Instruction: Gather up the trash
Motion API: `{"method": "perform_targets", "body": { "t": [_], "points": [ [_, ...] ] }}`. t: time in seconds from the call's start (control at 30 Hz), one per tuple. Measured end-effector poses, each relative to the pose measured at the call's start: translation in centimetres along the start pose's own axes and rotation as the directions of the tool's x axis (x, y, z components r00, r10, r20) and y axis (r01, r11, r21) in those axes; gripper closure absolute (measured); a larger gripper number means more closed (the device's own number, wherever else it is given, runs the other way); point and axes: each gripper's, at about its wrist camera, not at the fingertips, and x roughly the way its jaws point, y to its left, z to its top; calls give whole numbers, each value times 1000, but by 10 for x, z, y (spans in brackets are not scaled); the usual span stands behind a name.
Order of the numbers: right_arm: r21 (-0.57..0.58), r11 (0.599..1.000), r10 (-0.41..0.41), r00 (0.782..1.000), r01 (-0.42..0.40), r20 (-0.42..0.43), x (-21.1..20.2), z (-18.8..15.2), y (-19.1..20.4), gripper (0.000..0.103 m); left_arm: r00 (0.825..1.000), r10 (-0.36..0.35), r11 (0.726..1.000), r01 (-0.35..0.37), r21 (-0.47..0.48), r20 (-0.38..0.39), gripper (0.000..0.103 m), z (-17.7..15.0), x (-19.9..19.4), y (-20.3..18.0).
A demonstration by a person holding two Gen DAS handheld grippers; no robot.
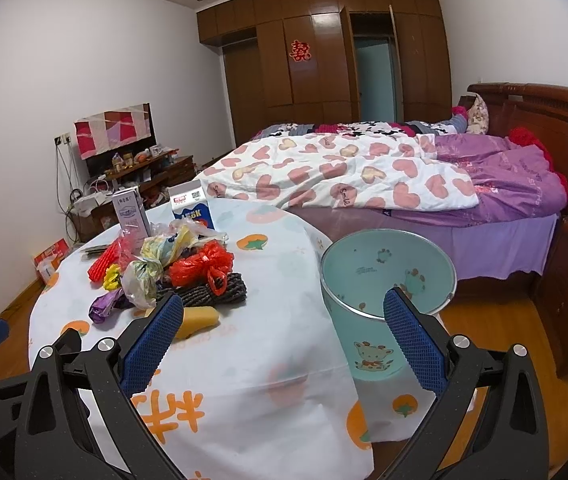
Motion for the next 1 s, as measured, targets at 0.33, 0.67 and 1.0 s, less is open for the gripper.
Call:
{"method": "perform_targets", "body": {
  "t": [0.33, 0.67, 1.0],
  "points": [
    [23, 1000, 0, 1000, 0, -5, 4, -5, -2, 4, 1000, 8, 1000, -8, -6, -9, 6, 0, 4, 2],
    [38, 999, -5, 1000, 5, -10, 3, -5, -3, 4, 1000, 11, 1000, -11, -6, -13, 6, -1, 6, 2],
    [39, 999, 0, 1000, 1, -18, 5, -3, -7, 4, 1000, 11, 1000, -11, -6, -17, 6, -2, 9, 2]
  ]
}}
